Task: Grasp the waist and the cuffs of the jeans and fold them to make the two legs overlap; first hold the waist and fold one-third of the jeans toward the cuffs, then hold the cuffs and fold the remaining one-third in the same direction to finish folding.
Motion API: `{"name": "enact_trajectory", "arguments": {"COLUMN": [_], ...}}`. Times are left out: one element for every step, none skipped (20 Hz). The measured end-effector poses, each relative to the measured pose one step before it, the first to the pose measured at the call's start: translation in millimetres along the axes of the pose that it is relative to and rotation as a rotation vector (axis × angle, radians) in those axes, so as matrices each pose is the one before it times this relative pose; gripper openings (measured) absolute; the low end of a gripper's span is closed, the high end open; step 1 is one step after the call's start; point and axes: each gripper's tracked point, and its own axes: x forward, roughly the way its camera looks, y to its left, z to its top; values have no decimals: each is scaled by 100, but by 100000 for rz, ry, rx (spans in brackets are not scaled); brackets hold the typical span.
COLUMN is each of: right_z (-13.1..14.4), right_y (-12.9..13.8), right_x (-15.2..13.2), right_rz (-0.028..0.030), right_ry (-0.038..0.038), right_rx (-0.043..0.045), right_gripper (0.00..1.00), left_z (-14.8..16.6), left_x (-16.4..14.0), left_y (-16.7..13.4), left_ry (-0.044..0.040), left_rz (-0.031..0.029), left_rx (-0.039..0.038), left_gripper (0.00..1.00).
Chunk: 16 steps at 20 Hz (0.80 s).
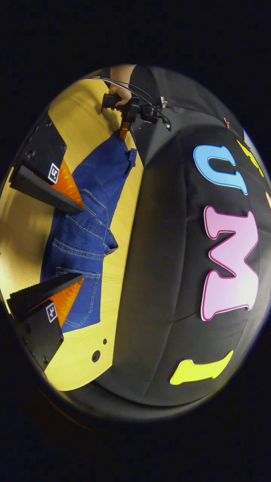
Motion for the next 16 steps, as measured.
{"name": "enact_trajectory", "arguments": {"right_z": [-269,-283,-609,-297,-59,143,403,453,459,513,296,411,379,625,834,597], "right_y": [-358,-191,-375,-82,-38,-16,-107,-295,-546,-721,-707,-1251,-982,-1010,-1421,-1081], "right_x": [-43,35,63,50,-134,-70,41,-8,-135,-258,-280,-311,-262,-425,-497,-398], "right_rz": [-949,-431,-766,-150,-62,3,-435,-587,-847,-1732,-1598,-1664,-1915,-1817,-2299,-1517], "right_ry": [433,676,1516,1244,811,-357,-898,-1318,-1140,-377,344,305,135,-350,-792,-293], "right_rx": [1001,97,-202,288,696,128,-251,-283,232,621,636,795,538,256,-159,-125], "right_gripper": [97,97,97,97,97,97,97,97,96,97,96,96,96,96,96,96], "left_z": [67,-13,302,97,-142,426,698,888,986,2186,1357,1353,1419,1439,1633,817], "left_x": [452,-465,-153,262,-171,-319,-378,-759,-1252,-2114,-1394,-1459,-1102,-1099,-895,-331], "left_y": [-147,23,-378,-126,112,-74,-155,-385,-559,-1028,-699,-1100,-2144,-2481,-4073,-2864], "left_ry": [-258,-6,-1449,35,749,-657,-2269,-2451,-1819,-3315,-2614,-2159,-2811,-2057,-1893,-533], "left_rz": [-1802,-263,-2296,-1304,-1358,-1180,-834,-814,-1200,-2313,-1338,-1472,-1988,-2756,-3635,-3679], "left_rx": [-2259,-821,-1011,-1786,-2564,-1037,20,246,-374,54,842,1963,2056,1387,1895,1559], "left_gripper": [30,26,17,10,7,6,6,6,6,6,6,6,2,6,6,6]}}
